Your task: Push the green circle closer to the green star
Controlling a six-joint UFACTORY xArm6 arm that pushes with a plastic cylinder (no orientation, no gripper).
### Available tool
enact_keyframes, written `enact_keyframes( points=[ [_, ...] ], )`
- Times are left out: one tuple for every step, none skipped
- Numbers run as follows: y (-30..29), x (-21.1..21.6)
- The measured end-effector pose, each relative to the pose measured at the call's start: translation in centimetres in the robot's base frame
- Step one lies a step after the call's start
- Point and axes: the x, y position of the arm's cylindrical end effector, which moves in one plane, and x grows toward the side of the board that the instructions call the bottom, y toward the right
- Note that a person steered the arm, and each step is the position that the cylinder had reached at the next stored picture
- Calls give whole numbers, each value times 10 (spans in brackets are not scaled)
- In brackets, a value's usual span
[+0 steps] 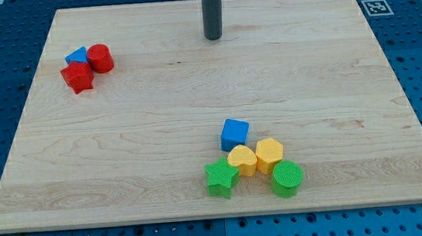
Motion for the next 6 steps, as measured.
enact_keyframes(
  points=[
    [0, 0],
    [0, 0],
    [-2, 0],
    [-9, -5],
    [-9, 1],
    [-10, 35]
  ],
)
